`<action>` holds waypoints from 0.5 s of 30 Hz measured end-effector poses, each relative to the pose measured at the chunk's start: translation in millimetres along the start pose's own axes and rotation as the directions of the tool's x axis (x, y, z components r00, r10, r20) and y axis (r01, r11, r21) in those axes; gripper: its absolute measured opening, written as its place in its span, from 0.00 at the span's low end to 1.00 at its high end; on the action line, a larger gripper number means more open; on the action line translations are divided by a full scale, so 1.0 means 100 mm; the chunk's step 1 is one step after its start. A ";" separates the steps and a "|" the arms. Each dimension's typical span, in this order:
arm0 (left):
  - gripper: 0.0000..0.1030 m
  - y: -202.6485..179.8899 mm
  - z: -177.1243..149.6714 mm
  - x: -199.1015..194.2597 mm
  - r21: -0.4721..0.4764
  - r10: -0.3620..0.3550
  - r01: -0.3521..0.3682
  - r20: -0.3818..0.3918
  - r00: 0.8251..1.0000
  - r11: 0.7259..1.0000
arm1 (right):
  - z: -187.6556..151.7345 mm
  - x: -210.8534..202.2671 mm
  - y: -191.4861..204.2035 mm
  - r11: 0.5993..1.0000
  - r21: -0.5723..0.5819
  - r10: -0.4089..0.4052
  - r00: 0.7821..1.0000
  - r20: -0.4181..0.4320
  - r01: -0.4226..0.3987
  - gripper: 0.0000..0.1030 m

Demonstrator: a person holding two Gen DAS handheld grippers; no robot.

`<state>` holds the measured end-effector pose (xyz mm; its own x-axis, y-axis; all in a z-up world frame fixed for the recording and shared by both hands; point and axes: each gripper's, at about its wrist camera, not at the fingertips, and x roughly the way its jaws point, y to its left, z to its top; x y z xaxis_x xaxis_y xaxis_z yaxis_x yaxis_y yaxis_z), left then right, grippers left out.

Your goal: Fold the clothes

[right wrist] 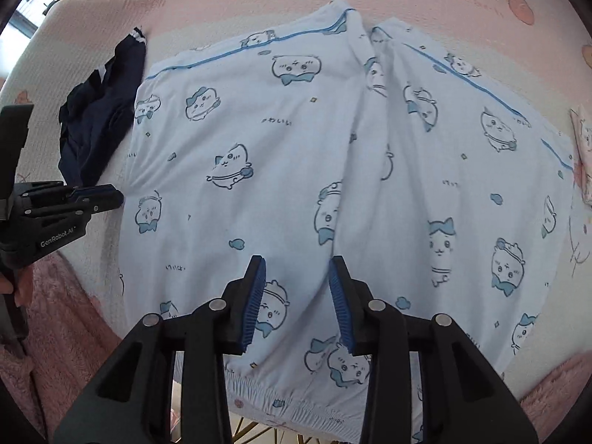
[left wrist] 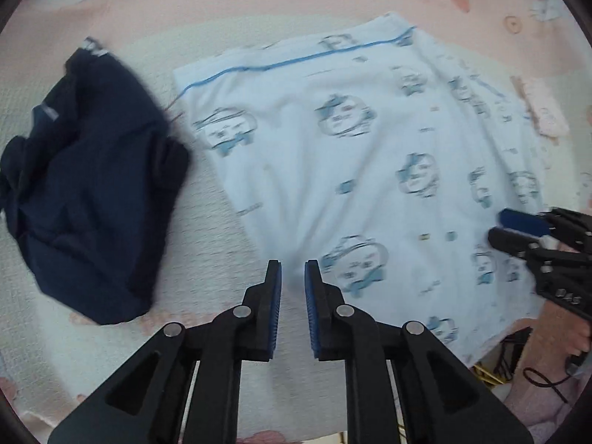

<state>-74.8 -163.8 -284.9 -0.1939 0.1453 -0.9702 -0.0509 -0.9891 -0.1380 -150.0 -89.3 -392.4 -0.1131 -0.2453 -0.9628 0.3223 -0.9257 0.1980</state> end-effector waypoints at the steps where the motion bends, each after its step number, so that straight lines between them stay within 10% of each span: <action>1: 0.35 -0.12 -0.02 0.01 0.040 -0.020 0.019 0.016 1.000 0.999 | -0.03 0.01 0.01 1.000 0.001 -0.001 1.000 -0.004 0.001 0.35; 2: 0.52 -0.23 -0.05 0.05 0.082 -0.014 0.013 0.015 1.000 0.997 | -0.06 0.02 0.01 1.000 0.001 -0.007 1.000 -0.009 0.007 0.35; 9: 0.53 -0.19 -0.40 0.19 0.139 0.180 -0.161 -0.134 0.975 0.977 | -0.43 -0.08 -0.18 0.995 -0.001 -0.099 0.993 -0.059 0.100 0.35; 15: 0.53 -0.08 -0.47 0.01 0.089 0.240 -0.232 -0.082 0.967 0.968 | -0.66 -0.17 -0.36 0.989 0.031 -0.140 0.987 -0.075 0.142 0.35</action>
<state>-28.9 -156.6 -294.0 -0.1196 -0.0984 -0.9879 -0.0917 -0.9897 0.1097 -97.7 -33.0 -394.8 -0.0862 -0.0913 -0.9921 0.2736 -0.9597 0.0645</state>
